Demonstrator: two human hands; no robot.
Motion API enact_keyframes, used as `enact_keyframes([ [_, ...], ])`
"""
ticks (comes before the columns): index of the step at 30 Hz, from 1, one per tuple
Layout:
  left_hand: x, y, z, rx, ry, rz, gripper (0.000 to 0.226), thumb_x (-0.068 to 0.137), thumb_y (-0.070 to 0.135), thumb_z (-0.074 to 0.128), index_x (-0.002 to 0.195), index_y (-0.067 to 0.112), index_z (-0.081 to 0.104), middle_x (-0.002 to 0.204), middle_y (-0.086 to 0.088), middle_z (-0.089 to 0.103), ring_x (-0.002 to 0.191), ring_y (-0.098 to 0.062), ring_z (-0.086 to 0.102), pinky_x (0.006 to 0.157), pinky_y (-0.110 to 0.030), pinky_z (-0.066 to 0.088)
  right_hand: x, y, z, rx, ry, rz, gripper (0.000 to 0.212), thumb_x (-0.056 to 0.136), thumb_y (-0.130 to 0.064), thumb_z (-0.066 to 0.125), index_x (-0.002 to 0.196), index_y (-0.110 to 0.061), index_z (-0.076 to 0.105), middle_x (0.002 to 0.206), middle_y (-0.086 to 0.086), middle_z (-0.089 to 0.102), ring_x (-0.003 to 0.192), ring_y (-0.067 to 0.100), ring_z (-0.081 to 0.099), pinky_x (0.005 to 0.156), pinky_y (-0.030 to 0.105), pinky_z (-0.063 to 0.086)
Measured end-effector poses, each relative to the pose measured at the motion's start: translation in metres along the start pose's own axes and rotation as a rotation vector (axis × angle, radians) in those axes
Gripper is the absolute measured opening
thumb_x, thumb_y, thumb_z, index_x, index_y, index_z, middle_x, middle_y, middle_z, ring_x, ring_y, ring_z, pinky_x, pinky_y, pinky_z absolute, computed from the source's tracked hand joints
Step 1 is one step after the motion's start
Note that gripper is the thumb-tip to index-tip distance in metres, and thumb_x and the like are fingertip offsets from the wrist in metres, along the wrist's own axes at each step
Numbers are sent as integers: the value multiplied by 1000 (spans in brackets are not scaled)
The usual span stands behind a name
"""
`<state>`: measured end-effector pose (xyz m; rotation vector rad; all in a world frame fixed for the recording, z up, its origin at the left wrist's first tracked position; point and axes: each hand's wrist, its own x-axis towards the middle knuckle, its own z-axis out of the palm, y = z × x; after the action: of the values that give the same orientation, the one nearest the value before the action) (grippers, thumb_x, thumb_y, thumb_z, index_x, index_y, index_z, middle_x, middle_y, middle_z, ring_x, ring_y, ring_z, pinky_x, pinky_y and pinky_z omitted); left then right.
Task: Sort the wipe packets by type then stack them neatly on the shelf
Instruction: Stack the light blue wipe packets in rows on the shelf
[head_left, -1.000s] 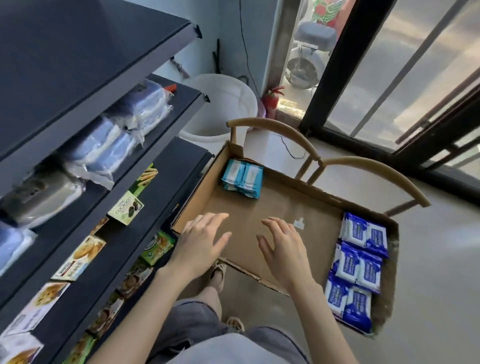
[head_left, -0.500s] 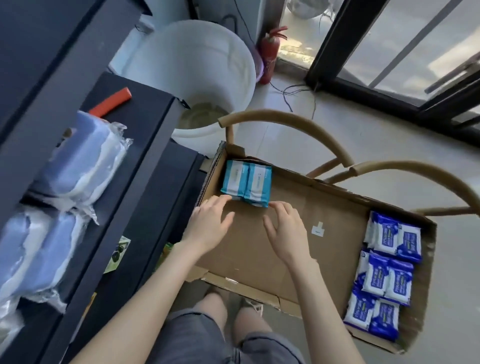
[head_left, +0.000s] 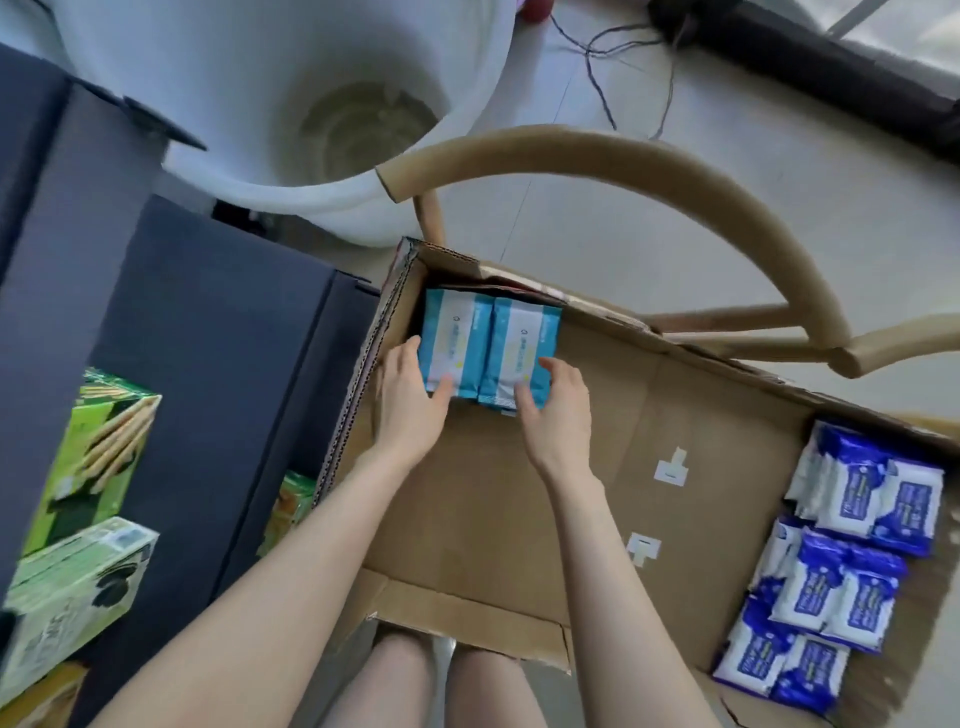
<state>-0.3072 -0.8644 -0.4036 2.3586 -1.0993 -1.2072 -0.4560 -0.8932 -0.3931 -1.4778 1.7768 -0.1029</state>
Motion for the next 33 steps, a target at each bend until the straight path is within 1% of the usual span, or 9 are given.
enact_keyframes([
  [2, 72, -39, 71, -10, -20, -146, 69, 93, 30, 56, 148, 9, 21, 149, -11, 30, 136, -27, 29, 110, -41, 25, 70, 51, 67, 21, -19, 127, 49, 93, -24, 57, 136, -6, 42, 138, 9, 44, 124, 24, 40, 96, 22, 30],
  [5, 75, -39, 79, -66, 53, -133, 74, 91, 38, 57, 148, 8, 19, 147, -14, 33, 135, -28, 31, 111, -45, 27, 73, 55, 70, 47, 41, 103, 61, 90, -28, 62, 139, -4, 36, 138, 11, 40, 122, 24, 37, 96, 21, 28],
  [10, 88, -53, 104, -248, 166, -141, 65, 89, 42, 59, 140, 8, 37, 131, -9, 51, 122, -24, 46, 102, -44, 39, 90, 72, 93, 103, 114, 84, 69, 84, -31, 70, 137, -2, 36, 134, 10, 37, 120, 22, 33, 89, 12, 21],
  [16, 87, -54, 109, -280, 332, -50, 51, 83, 26, 71, 125, 5, 52, 118, -8, 56, 104, -13, 51, 83, -8, 32, 86, 77, 104, 206, 269, 29, 58, 79, -26, 76, 124, -1, 49, 122, 10, 46, 110, 21, 42, 93, 25, 36],
  [19, 85, -52, 104, -253, 385, -8, 48, 78, 24, 76, 117, 5, 57, 111, -6, 57, 99, -12, 50, 78, 0, 30, 81, 71, 106, 178, 356, 23, 54, 75, -25, 78, 116, 1, 53, 116, 12, 48, 106, 18, 40, 90, 22, 33],
  [24, 68, -42, 90, -265, 422, 26, 26, 82, 15, 70, 104, 5, 60, 104, -7, 59, 95, -20, 53, 81, -14, 35, 71, 56, 87, 353, 293, 110, 36, 79, -14, 74, 105, -11, 49, 102, -1, 53, 93, 11, 51, 76, 10, 40],
  [27, 47, -31, 75, -384, 393, -16, 10, 86, 13, 65, 95, 12, 59, 87, 5, 62, 77, -11, 53, 74, -23, 43, 56, 46, 67, 528, 251, 178, 30, 80, -7, 71, 99, -15, 50, 89, -12, 56, 80, -8, 57, 66, 5, 42],
  [30, 18, -21, 53, -620, 338, -80, 20, 86, 5, 65, 90, 19, 50, 89, 1, 63, 84, -11, 64, 71, -25, 50, 28, 37, 39, 653, 259, 204, 29, 76, -8, 76, 94, -20, 56, 89, -11, 64, 80, -4, 63, 73, 18, 51],
  [33, -22, -8, 29, -812, 311, -120, 33, 83, -7, 63, 101, 15, 46, 101, -6, 63, 93, -11, 66, 78, -22, 54, -12, 26, 8, 793, 264, 202, 29, 75, -4, 77, 93, -16, 58, 83, -9, 66, 69, -4, 64, 66, 16, 51],
])
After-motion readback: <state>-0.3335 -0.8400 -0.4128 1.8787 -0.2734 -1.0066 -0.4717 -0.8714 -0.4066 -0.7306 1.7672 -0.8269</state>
